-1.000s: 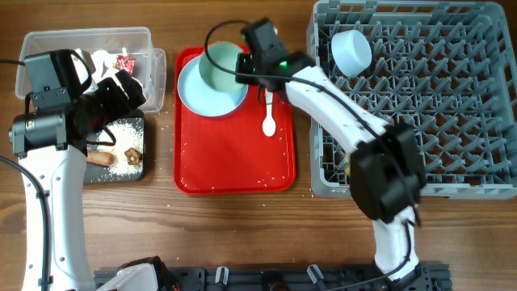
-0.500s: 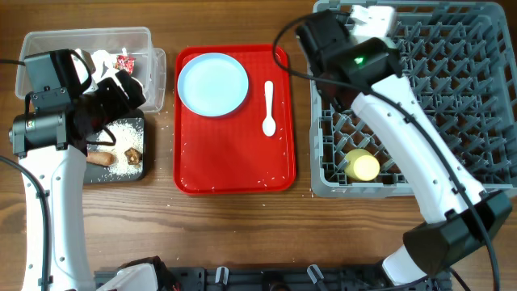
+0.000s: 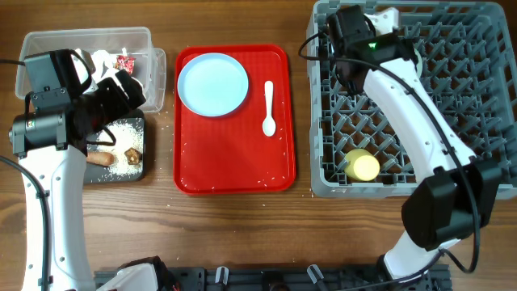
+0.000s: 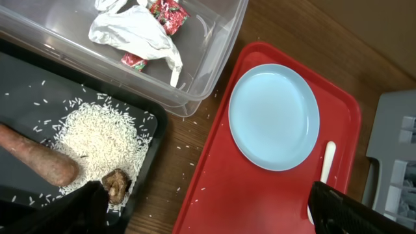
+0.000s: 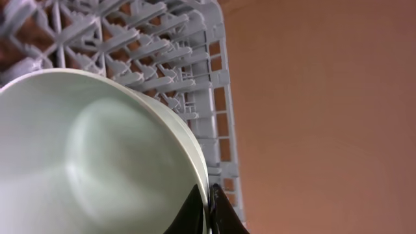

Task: Sort waste into correct bins and load items into the dishwasher rack
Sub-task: 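Carry green bowl with right gripper and set it in the rack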

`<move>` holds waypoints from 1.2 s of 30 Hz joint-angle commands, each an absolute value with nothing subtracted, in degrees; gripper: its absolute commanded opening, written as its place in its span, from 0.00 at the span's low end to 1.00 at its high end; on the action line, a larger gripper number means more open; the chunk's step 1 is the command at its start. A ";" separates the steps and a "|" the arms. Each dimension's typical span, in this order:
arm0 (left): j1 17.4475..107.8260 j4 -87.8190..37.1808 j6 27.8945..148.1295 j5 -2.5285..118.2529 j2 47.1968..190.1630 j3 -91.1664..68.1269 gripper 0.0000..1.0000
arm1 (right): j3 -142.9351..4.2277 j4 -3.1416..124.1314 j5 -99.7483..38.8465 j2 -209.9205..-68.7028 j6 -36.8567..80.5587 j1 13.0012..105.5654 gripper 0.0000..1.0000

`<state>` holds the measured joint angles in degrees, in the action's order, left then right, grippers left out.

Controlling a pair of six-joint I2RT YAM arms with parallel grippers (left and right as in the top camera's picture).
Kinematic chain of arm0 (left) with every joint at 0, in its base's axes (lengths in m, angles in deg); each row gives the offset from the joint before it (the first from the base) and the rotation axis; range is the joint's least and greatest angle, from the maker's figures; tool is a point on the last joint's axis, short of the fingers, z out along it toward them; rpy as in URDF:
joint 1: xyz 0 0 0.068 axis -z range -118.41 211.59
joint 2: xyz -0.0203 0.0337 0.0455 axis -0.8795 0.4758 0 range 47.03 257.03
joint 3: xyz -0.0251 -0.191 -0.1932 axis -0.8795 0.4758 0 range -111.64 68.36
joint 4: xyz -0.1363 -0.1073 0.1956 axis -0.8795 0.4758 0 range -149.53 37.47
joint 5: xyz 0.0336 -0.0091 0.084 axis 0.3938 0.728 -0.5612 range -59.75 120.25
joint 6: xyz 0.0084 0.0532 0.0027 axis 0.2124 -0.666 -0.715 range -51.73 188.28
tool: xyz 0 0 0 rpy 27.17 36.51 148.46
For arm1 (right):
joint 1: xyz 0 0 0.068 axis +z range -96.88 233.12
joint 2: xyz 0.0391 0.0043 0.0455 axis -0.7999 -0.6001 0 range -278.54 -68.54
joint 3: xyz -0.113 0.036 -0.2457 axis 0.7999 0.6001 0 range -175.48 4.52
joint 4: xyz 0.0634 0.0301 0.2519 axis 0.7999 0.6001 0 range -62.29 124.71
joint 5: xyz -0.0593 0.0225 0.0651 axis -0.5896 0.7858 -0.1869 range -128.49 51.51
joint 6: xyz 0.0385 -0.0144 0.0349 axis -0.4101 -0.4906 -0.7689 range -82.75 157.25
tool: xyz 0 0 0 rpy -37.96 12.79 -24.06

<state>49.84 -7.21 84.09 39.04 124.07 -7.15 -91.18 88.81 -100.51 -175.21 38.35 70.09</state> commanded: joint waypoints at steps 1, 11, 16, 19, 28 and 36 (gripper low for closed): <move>49.69 -7.32 84.15 39.13 123.91 -8.15 1.00 | -91.00 88.59 -103.92 -177.59 47.99 70.22 0.04; 49.69 -7.32 84.15 39.13 123.91 -8.15 1.00 | -86.87 88.44 -104.71 -183.10 48.19 70.40 0.04; 49.69 -7.32 84.15 39.13 123.91 -8.15 1.00 | -86.06 88.35 -104.69 -183.30 47.80 72.04 0.04; 49.69 -7.32 84.15 39.13 123.91 -8.15 1.00 | -86.04 88.26 -103.75 -183.30 47.80 74.00 0.04; 49.69 -7.32 84.15 39.13 123.91 -8.15 1.00 | -86.04 88.40 -98.33 -183.30 47.71 76.34 0.04; 49.69 -7.32 84.15 39.13 123.91 -8.15 1.00 | -86.04 87.52 -90.83 -183.30 47.73 80.10 0.06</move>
